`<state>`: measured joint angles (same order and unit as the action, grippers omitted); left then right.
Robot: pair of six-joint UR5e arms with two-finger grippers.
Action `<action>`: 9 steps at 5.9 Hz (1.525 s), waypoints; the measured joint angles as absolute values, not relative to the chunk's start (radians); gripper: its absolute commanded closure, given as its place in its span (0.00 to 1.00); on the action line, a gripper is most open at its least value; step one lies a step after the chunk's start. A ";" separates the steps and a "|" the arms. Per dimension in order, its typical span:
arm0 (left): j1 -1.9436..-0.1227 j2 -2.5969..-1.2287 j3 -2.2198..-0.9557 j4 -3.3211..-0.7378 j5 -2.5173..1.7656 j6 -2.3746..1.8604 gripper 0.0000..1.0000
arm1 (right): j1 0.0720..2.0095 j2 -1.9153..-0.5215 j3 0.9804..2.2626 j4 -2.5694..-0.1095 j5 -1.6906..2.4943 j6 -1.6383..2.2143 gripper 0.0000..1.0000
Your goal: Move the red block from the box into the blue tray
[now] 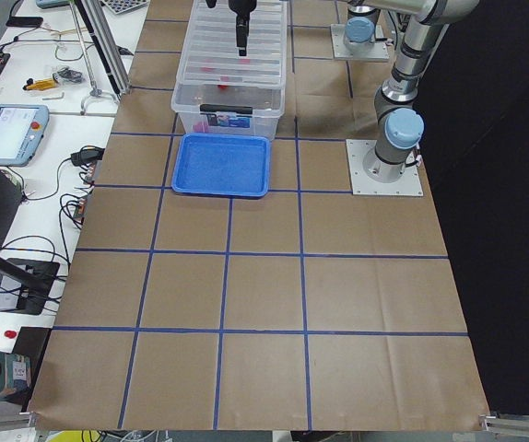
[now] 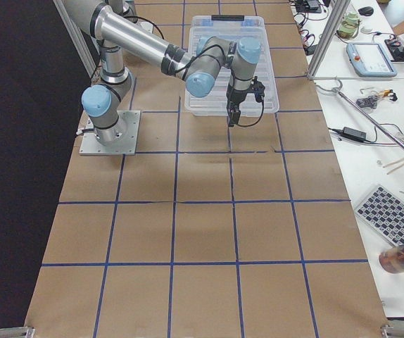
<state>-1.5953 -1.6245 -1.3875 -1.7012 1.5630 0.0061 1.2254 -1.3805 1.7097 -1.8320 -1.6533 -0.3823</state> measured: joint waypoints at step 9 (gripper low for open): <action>-1.589 -1.661 -1.391 -1.714 1.567 0.620 0.02 | 1.091 -1.378 1.694 -1.841 -1.693 -0.588 0.00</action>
